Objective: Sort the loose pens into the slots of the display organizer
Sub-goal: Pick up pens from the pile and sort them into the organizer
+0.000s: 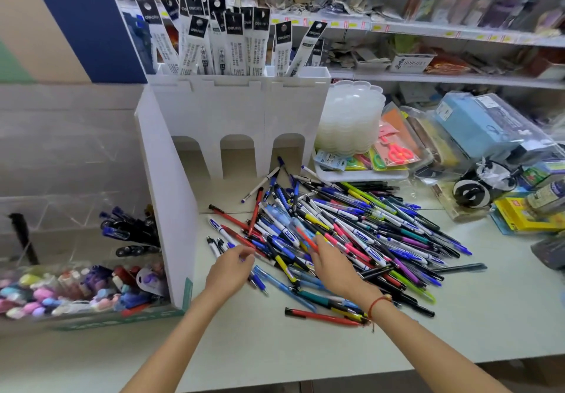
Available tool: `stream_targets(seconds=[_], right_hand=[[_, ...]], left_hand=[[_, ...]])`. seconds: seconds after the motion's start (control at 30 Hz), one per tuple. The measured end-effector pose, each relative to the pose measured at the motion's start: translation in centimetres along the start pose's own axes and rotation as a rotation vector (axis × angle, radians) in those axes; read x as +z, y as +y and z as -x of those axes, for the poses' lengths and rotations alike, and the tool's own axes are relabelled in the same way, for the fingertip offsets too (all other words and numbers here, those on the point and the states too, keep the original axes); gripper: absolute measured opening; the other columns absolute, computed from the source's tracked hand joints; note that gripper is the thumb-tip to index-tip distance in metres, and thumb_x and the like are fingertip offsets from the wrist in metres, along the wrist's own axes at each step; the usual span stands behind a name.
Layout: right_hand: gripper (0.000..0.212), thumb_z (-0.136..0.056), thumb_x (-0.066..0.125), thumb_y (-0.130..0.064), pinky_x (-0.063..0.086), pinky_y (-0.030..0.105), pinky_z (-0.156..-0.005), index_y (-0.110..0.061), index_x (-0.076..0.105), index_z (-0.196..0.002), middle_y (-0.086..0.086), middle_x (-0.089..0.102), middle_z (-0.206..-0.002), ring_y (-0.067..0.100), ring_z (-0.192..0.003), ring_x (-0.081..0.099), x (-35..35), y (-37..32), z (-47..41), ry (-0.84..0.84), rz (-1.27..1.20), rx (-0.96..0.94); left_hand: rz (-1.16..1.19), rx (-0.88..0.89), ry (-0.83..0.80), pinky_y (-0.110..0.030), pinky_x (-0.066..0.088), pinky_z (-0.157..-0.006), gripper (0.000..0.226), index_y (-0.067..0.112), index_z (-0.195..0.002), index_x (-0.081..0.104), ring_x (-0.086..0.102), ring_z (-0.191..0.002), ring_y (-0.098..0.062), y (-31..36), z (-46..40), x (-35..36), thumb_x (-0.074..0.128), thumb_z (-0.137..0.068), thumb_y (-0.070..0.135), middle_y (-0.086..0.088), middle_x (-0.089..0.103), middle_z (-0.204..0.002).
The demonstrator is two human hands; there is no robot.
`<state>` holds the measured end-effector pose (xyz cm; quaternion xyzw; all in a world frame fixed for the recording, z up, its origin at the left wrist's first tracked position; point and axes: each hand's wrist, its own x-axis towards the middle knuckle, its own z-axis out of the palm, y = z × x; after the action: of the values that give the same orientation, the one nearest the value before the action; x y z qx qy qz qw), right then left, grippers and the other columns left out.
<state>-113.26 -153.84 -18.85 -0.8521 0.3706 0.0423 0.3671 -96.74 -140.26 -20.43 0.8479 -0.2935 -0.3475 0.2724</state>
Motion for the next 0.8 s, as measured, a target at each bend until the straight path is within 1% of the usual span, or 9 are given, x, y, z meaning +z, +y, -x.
stream_targets(seconds=[0.1,0.2,0.3,0.37,0.43,0.53,0.6,0.7,0.8], right_hand=[[0.015,-0.105,0.036,-0.021,0.044,0.024,-0.054,-0.013,0.047,-0.1,0.0,0.051,-0.073,0.01,-0.055,0.046,-1.9,-1.6,1.0,-0.204,-0.68,0.159],[0.017,-0.103,0.041,-0.022,0.049,0.021,-0.054,-0.009,0.048,-0.11,-0.001,0.057,-0.071,0.011,-0.057,0.052,-3.5,-3.8,2.3,-0.388,-0.921,0.199],[0.015,-0.103,0.039,-0.021,0.05,0.022,-0.057,-0.009,0.048,-0.102,-0.001,0.057,-0.073,0.01,-0.058,0.053,-4.6,-6.5,3.9,-0.487,-0.778,0.115],[0.017,-0.104,0.037,-0.022,0.052,0.024,-0.059,-0.012,0.049,-0.097,0.0,0.06,-0.073,0.011,-0.058,0.057,-5.3,-8.6,4.7,-0.504,-0.619,0.055],[0.018,-0.105,0.034,-0.024,0.054,0.024,-0.059,-0.016,0.049,-0.1,0.003,0.064,-0.076,0.014,-0.06,0.063,-6.0,-10.7,5.4,-0.531,-0.524,0.026],[0.024,-0.105,0.031,-0.031,0.058,0.03,-0.067,-0.016,0.05,-0.102,0.007,0.068,-0.082,0.02,-0.071,0.068,-6.9,-14.3,6.2,-0.587,-0.335,-0.029],[0.025,-0.104,0.031,-0.033,0.059,0.037,-0.076,-0.015,0.049,-0.102,0.007,0.07,-0.086,0.022,-0.079,0.07,-7.0,-16.9,6.6,-0.619,-0.233,-0.07],[0.025,-0.103,0.032,-0.034,0.058,0.039,-0.082,-0.016,0.048,-0.111,0.008,0.07,-0.096,0.023,-0.085,0.071,-6.3,-21.2,7.0,-0.625,-0.11,-0.127],[0.029,-0.103,0.033,-0.035,0.057,0.031,-0.083,-0.015,0.053,-0.11,0.0,0.065,-0.108,0.019,-0.089,0.07,-4.4,-25.8,7.4,-0.58,-0.018,-0.198]], left_hand=[[0.461,-0.098,-0.18,-0.028,0.049,-0.084,0.044,0.016,-0.122,0.059,0.061,-0.1,-0.013,3.0,1.3,-0.7,0.033,-0.102,0.044,0.001,0.064,-0.118],[0.666,-0.152,-0.279,-0.029,0.045,-0.091,0.08,0.018,-0.122,0.057,0.061,-0.104,-0.009,5.5,2.2,-1.4,0.026,-0.078,0.078,0.002,0.064,-0.117],[0.641,-0.086,-0.397,-0.031,0.041,-0.105,0.094,0.02,-0.129,0.055,0.057,-0.115,-0.009,6.8,3.8,-2.6,0.042,-0.063,0.085,0.003,0.06,-0.129],[0.606,0.02,-0.422,-0.032,0.04,-0.108,0.069,0.023,-0.123,0.063,0.059,-0.116,-0.007,7.3,5.2,-3.4,0.049,-0.077,0.073,0.006,0.065,-0.124],[0.637,0.076,-0.354,-0.029,0.043,-0.105,0.05,0.026,-0.114,0.068,0.063,-0.108,-0.004,7.5,6.8,-4.5,0.046,-0.086,0.06,0.009,0.071,-0.112],[0.726,0.147,-0.252,-0.034,0.042,-0.104,0.04,0.028,-0.113,0.07,0.064,-0.11,-0.01,7.1,9.2,-6.9,0.039,-0.097,0.048,0.007,0.071,-0.112],[0.781,0.156,-0.195,-0.038,0.042,-0.105,0.04,0.031,-0.102,0.075,0.065,-0.108,-0.011,6.5,10.7,-8.9,0.035,-0.102,0.039,0.005,0.072,-0.109],[0.808,0.169,-0.09,-0.023,0.049,-0.095,0.052,0.035,-0.077,0.078,0.069,-0.093,-0.002,5.1,12.5,-12.1,0.034,-0.104,0.03,0.011,0.075,-0.09],[0.828,0.219,0.056,-0.012,0.052,-0.076,0.042,0.023,-0.083,0.072,0.069,-0.08,0.0,3.1,14.1,-15.7,0.035,-0.103,0.023,0.012,0.075,-0.081]])
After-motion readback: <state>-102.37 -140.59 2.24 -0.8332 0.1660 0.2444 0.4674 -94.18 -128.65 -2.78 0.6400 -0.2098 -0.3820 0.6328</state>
